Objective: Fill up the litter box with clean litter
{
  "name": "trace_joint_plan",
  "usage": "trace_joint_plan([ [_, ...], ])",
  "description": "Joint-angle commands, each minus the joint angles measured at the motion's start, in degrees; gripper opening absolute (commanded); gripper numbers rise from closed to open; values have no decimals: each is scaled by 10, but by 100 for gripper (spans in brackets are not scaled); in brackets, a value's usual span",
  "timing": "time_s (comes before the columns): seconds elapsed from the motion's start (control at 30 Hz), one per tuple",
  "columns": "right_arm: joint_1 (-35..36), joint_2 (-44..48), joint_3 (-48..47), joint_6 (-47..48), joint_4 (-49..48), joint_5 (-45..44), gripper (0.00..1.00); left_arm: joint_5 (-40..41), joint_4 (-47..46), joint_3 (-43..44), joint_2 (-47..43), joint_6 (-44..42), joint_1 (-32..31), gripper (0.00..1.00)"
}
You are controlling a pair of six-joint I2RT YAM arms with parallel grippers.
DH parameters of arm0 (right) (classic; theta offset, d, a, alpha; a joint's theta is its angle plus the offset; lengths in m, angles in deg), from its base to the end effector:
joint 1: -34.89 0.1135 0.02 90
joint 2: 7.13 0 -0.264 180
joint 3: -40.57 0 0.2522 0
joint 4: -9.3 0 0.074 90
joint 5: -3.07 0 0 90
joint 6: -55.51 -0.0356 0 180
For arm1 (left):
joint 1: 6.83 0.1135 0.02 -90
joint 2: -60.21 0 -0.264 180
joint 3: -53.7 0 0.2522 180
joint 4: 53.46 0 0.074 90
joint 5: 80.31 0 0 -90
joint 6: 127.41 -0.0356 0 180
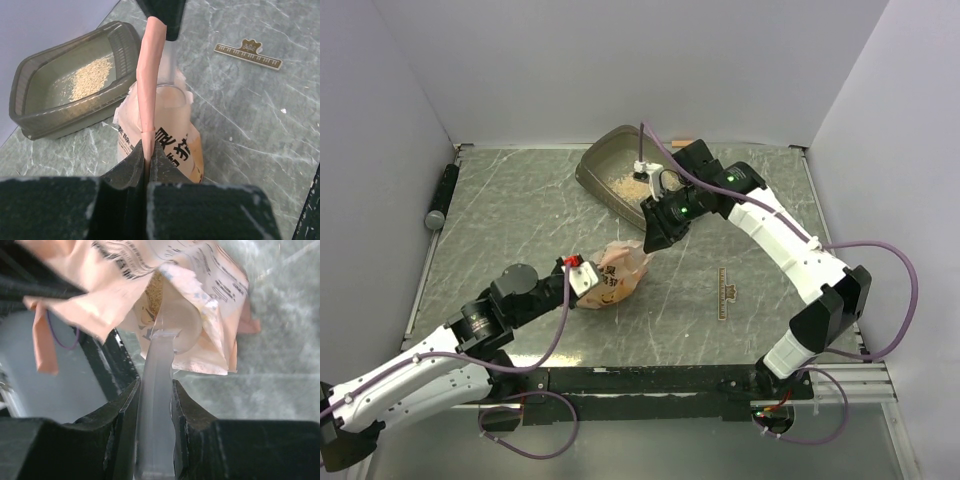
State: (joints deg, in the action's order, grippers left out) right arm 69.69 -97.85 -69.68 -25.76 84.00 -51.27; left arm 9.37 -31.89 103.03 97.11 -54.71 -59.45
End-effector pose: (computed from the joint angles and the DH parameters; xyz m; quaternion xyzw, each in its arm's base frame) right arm 0.2508 0.1996 0.3773 -0.4219 0.8096 0.3489 0.2117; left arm 0.0990 -0.1299 0.3089 0.4377 0.6228 -0.1988 0.6173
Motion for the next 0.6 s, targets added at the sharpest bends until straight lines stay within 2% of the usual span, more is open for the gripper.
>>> trace_joint_plan([
  [0.0, -13, -14, -33, -86, 44, -76, 0, 24, -17, 5, -15, -13, -38, 1],
  [0.23, -26, -12, 19, -143, 52, -143, 0, 27, -21, 1, -12, -10, -51, 1],
  [0.4, -26, -6, 97, -187, -31, -128, 0, 30, -25, -2, -10, -6, -52, 1],
  [0.57, -26, -20, 137, -216, -114, -103, 0, 21, -34, -10, -10, -1, -52, 1],
])
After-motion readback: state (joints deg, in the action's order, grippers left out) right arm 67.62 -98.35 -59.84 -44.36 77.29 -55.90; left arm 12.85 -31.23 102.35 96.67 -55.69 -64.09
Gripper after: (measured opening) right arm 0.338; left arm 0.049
